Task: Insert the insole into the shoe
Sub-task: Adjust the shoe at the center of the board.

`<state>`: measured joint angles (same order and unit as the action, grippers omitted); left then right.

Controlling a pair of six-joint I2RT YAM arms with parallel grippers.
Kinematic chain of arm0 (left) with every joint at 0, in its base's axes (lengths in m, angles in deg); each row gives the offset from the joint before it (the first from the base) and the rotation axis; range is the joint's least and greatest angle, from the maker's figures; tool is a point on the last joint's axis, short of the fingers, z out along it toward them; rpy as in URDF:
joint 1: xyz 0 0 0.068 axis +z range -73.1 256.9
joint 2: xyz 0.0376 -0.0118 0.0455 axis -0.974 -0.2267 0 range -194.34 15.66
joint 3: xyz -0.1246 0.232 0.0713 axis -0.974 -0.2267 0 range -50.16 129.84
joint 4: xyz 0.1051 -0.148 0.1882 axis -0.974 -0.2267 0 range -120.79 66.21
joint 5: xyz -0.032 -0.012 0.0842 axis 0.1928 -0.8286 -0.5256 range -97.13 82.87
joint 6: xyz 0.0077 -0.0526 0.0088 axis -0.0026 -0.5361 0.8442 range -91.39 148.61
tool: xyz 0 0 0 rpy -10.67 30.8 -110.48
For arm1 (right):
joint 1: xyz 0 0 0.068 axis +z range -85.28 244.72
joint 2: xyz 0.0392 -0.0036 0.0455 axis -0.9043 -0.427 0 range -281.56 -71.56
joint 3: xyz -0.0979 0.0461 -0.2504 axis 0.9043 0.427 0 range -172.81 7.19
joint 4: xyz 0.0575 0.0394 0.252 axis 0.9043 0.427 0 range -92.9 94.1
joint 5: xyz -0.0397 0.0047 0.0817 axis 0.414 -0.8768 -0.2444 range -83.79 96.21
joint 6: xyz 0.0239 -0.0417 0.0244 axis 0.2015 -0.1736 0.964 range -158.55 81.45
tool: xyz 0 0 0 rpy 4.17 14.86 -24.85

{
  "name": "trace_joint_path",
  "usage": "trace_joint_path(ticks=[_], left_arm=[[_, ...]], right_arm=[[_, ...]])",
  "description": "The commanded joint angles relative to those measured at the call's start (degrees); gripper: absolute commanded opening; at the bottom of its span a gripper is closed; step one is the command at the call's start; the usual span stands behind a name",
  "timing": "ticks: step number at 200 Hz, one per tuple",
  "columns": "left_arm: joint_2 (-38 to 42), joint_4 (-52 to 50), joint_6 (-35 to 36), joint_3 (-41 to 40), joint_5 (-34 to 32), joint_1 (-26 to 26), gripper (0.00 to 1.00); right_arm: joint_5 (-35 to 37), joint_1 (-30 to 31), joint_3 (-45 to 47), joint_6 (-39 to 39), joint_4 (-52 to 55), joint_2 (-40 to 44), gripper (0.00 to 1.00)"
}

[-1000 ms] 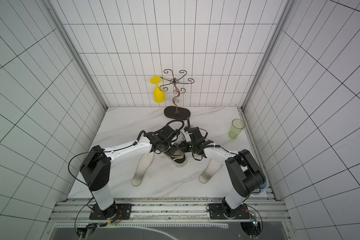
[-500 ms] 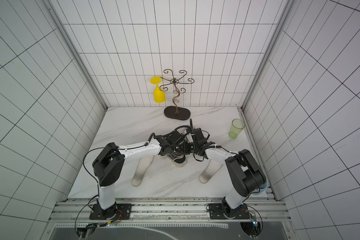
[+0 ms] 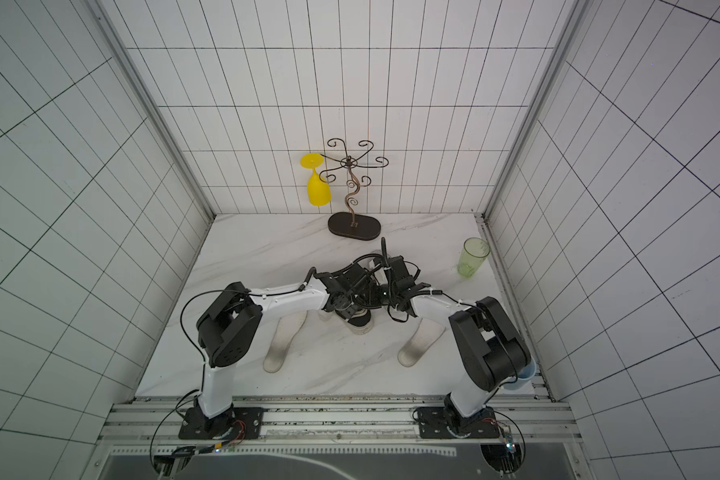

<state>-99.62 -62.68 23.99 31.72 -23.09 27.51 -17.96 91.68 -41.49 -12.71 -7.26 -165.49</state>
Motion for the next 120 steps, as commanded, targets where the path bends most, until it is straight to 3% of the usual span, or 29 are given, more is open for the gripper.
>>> trace_joint_path(ticks=[1, 71, 120], left_arm=[[1.02, -1.77, -0.82, 2.03, -0.08, 0.25, 0.0], [10.93, -0.47, -5.82, 3.28, 19.37, 7.2, 0.0], [14.11, 5.59, -10.79, -2.88, 37.13, 15.4, 0.0]], right_arm=[[0.51, -0.51, 1.45, 0.18, 0.66, -0.93, 0.19], [1.53, -0.42, 2.37, -0.75, 1.04, -0.3, 0.19], [3.0, -0.35, 2.21, -1.77, 2.41, 0.13, 0.2]])
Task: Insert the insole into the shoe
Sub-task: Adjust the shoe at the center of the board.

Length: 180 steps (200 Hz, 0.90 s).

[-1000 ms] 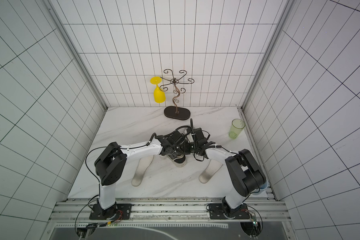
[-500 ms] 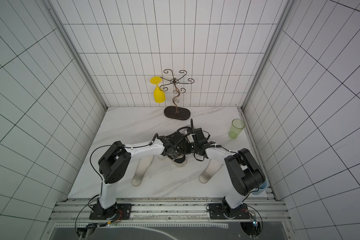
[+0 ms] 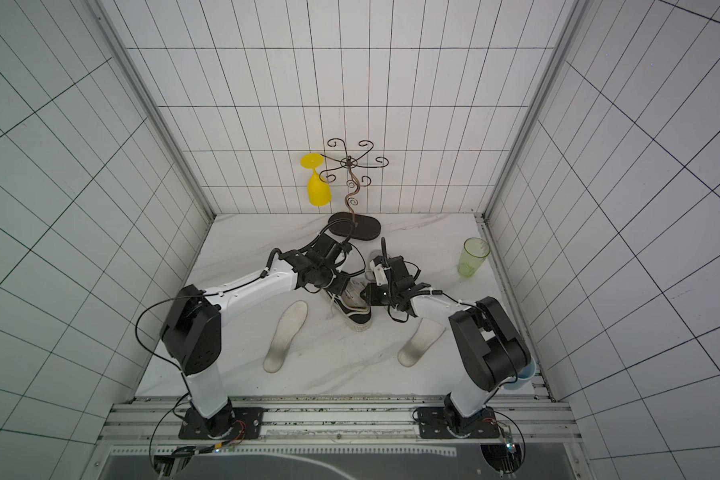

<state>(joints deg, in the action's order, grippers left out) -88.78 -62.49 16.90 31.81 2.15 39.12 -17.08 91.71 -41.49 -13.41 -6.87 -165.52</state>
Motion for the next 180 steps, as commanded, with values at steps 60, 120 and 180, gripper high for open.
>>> trace_joint_path(ticks=[60, 120, 180], left_arm=[[4.5, 10.36, -6.79, -9.06, 17.97, 6.67, 0.0], [6.44, 13.72, -16.56, -11.64, 16.15, 6.58, 0.0], [9.23, 17.2, -31.48, -15.11, 12.85, 6.05, 0.0]], right_arm=[[2.01, 3.11, -0.25, 2.67, 10.86, 4.55, 0.46], [10.1, 7.29, -5.88, 13.39, 21.34, 4.63, 0.62], [17.1, 7.91, -14.57, 16.86, 36.22, -0.2, 0.58]])
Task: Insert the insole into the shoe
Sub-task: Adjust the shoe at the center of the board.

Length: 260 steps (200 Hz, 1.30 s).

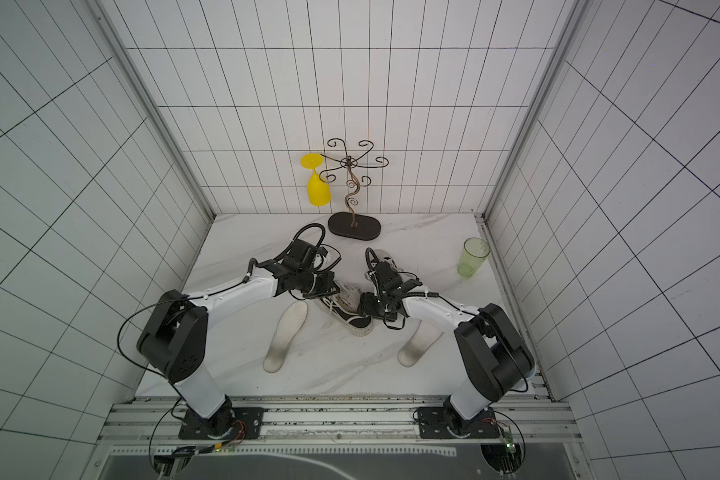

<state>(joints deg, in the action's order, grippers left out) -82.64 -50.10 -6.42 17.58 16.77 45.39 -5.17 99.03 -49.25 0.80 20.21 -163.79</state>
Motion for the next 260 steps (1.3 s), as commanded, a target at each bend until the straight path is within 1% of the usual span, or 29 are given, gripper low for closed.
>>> trace_joint_path(ticks=[1, 23, 36, 56, 64, 75, 83, 105, 127, 144, 162, 182, 194, 215, 227, 260], left_arm=[[3.19, 4.83, -8.32, -1.0, -1.89, -0.18, 0.0], [3.78, 5.23, -9.27, -1.74, -1.69, 0.5, 0.0], [3.48, 5.34, -8.05, -1.78, 0.71, 1.33, 0.0], [3.02, 5.6, -5.17, -2.41, 4.68, 3.34, 0.0], [2.62, 6.72, -3.75, -3.09, 7.93, 4.62, 0.0], [1.99, 6.92, -1.47, -3.94, 11.51, 6.66, 0.0], [1.59, 6.74, 1.05, -4.62, 13.43, 8.28, 0.0], [0.02, 4.15, 7.64, -6.31, 15.74, 13.06, 0.0], [-2.14, 3.23, 11.23, -8.32, 15.27, 16.0, 0.0], [-4.35, 3.6, 12.56, -9.2, 15.42, 16.77, 0.0], [-6.43, 4.06, 12.23, -9.05, 15.6, 16.69, 0.0], [-5.72, 4.33, 11.31, -8.23, 15.25, 15.38, 0.0], [-4.61, 4.0, 11.06, -7.28, 14.99, 13.94, 0.0], [-3.79, 3.29, 10.77, -5.38, 15.04, 11.61, 0.0], [-4.04, 2.48, 11.48, -4.12, 15.01, 10.7, 0.0], [-6.31, -3.33, 18.22, 1.2, 14.45, 8.74, 0.0]], right_arm=[[5.21, 0.59, -6.82, 2.66, 9.23, -2.01, 0.57], [7.5, 0.64, -6.22, 1.8, 10.87, -2.44, 0.4], [8.67, 0.59, -5.25, 0.68, 10.64, -2.17, 0.25], [10.13, 0.26, -4.09, -1.65, 10.57, -2.19, 0.1], [11.0, 0.11, -3.59, -2.12, 10.59, -1.93, 0.06], [12.37, -0.14, -2.59, -2.59, 10.06, -1.09, 0.05], [13.75, -0.36, -1.75, -2.92, 9.9, -0.33, 0.05], [16.84, -1.84, 1.6, -3.32, 9.18, 2.03, 0.05], [16.89, -4.18, 5.13, -3.93, 7.06, 3.98, 0.04], [16.27, -4.43, 5.84, -4.93, 5.76, 3.87, 0.04], [14.15, -4.44, 6.24, -5.33, 4.4, 2.61, 0.04], [12.51, -4.13, 5.34, -5.25, 4.0, 1.63, 0.06], [11.03, -3.68, 4.27, -5.63, 3.56, 1.99, 0.12], [7.99, -2.38, 1.79, -7.62, 2.67, 3.17, 0.27], [7.02, -1.99, -0.2, -8.96, 2.72, 3.08, 0.34], [4.97, -1.4, -6.52, -17.01, 2.73, 0.95, 0.49]])
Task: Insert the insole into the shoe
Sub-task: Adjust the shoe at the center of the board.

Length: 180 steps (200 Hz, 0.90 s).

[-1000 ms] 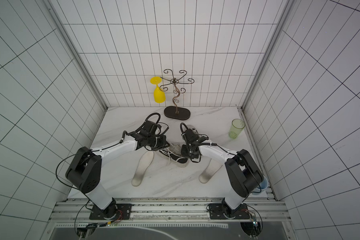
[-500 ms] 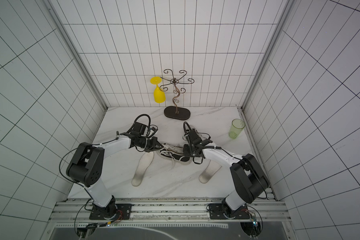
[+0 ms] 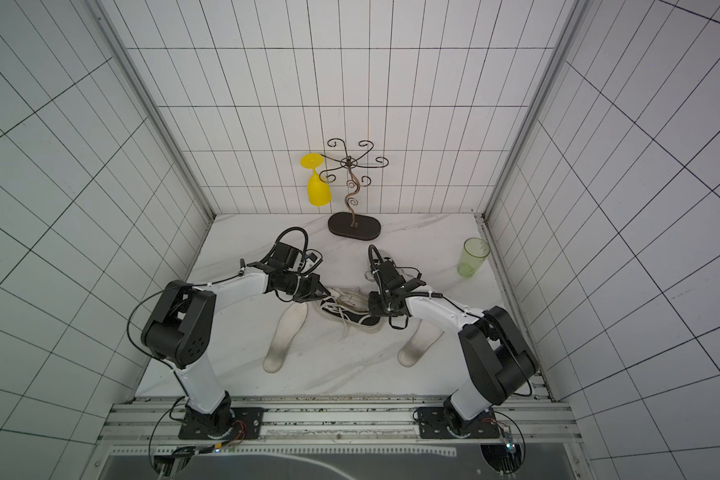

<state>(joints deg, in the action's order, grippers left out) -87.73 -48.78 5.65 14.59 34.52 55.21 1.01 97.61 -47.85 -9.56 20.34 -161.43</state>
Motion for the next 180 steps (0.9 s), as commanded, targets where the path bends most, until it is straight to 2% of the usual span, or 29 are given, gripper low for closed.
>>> trace_joint_path(ticks=[1, 30, 71, 81, 107, 121, 152, 180], left_arm=[[-1.29, -4.89, 6.38, 4.35, -3.31, -1.12, 0.0], [-2.96, -8.58, 10.67, 7.96, -4.26, -3.29, 0.0], [-3.99, -8.93, 11.0, 9.03, -5.08, -4.26, 0.0], [-3.86, -9.06, 11.28, 9.21, -4.55, -4.35, 0.0], [-3.65, -10.68, 12.85, 10.34, -5.78, -4.45, 0.0], [-4.13, -11.26, 13.03, 11.04, -7.09, -4.11, 0.0], [-5.77, -8.71, 10.91, 12.16, -6.69, -2.46, 0.0], [-8.21, -8.79, 11.35, 15.57, -6.99, -1.7, 0.0]], right_arm=[[-1.22, 0.05, -8.08, -6.88, 2.55, -1.48, 0.49], [-2.82, 0.25, -11.5, -11.93, 1.77, -4.26, 0.52], [-4.48, 0.91, -14.21, -13.17, -1.5, -8.59, 0.49], [-4.0, 0.98, -15.17, -13.01, -1.78, -9.56, 0.44], [-4.25, 0.98, -16.76, -13.17, -2.18, -10.88, 0.18], [-5.07, 0.95, -15.74, -12.59, -2.35, -10.1, 0.09], [-9.04, 1.28, -8.12, -7.39, -4.62, -5.68, 0.0], [-13.62, 1.52, -1.07, -0.44, -8.78, -2.17, 0.0]])
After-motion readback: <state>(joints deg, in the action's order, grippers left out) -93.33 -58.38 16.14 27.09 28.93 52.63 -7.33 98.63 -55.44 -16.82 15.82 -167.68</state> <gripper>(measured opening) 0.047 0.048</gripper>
